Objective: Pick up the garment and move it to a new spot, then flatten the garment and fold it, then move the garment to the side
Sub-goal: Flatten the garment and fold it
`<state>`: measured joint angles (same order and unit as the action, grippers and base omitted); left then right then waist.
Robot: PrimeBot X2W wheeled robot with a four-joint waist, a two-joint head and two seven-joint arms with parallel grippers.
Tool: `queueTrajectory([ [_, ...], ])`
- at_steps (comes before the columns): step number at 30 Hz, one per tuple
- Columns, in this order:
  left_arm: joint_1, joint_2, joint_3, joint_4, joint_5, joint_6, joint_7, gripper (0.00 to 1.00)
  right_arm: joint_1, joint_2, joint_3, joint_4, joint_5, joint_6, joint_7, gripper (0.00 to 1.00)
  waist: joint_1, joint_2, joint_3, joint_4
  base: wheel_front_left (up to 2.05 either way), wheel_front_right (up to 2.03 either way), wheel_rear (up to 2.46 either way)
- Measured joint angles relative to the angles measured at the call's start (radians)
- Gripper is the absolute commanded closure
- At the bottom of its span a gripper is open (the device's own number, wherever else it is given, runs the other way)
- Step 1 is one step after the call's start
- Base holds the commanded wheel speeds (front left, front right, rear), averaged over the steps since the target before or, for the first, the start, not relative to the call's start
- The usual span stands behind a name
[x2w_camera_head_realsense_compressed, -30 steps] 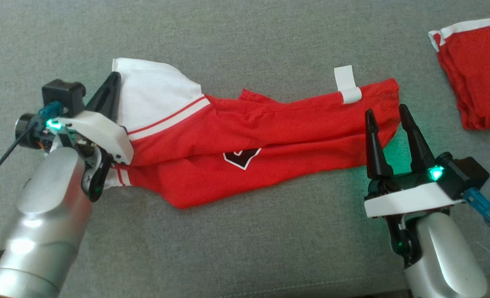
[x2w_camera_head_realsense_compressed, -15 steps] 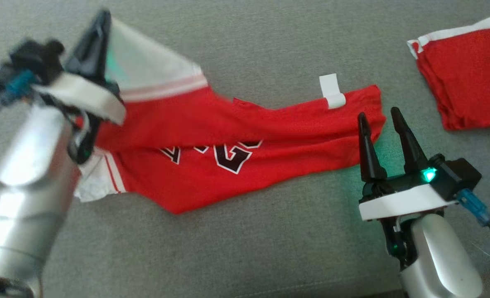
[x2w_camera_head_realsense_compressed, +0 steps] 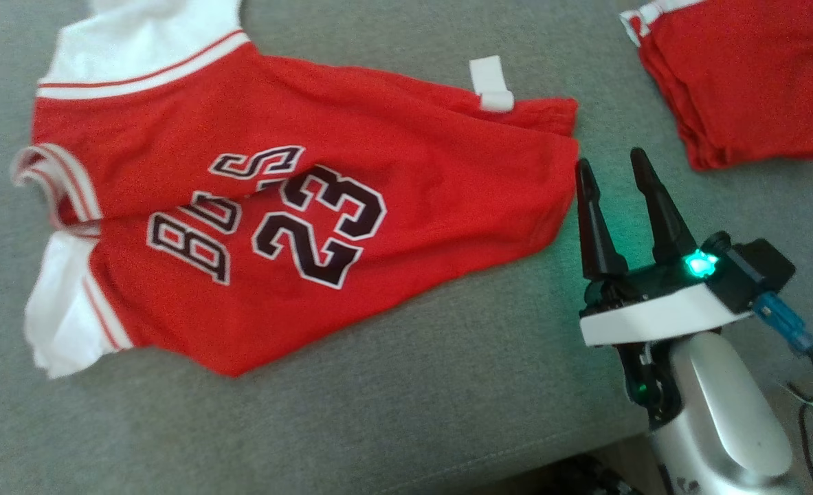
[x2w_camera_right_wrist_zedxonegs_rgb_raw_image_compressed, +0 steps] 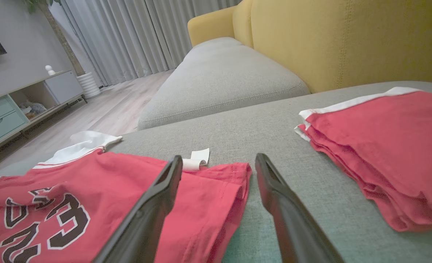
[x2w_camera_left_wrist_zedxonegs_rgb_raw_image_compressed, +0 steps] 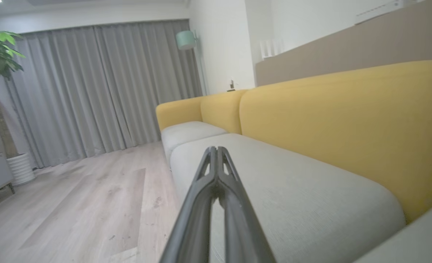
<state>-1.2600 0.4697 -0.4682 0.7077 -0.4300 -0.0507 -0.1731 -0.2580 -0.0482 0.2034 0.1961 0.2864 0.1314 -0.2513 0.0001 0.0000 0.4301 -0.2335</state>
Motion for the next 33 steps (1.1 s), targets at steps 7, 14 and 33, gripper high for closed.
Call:
queueTrajectory([
  [7, -0.103, 0.009, -0.003, 0.167, 0.026, -0.008, -0.004, 0.09, -0.019, 0.000, 0.008, -0.013, 0.013, 0.000, 0.000, 0.00, 0.0001, 0.0000, 0.046, -0.051, 0.00, 0.00, 0.00],
  [14, 0.031, -0.072, -0.052, 0.222, 0.015, -0.044, -0.058, 0.00, -0.019, 0.000, -0.030, -0.009, -0.020, 0.000, 0.000, 0.00, 0.0000, 0.0000, 0.009, 0.006, 0.00, 0.00, 0.00],
  [33, 0.745, -0.123, -0.094, -0.213, -0.095, 0.057, -0.079, 0.00, 0.089, 0.000, -0.114, 0.058, -0.103, 0.000, -0.001, 0.00, -0.0004, 0.0001, -0.246, 0.193, 0.00, 0.00, 0.00],
])
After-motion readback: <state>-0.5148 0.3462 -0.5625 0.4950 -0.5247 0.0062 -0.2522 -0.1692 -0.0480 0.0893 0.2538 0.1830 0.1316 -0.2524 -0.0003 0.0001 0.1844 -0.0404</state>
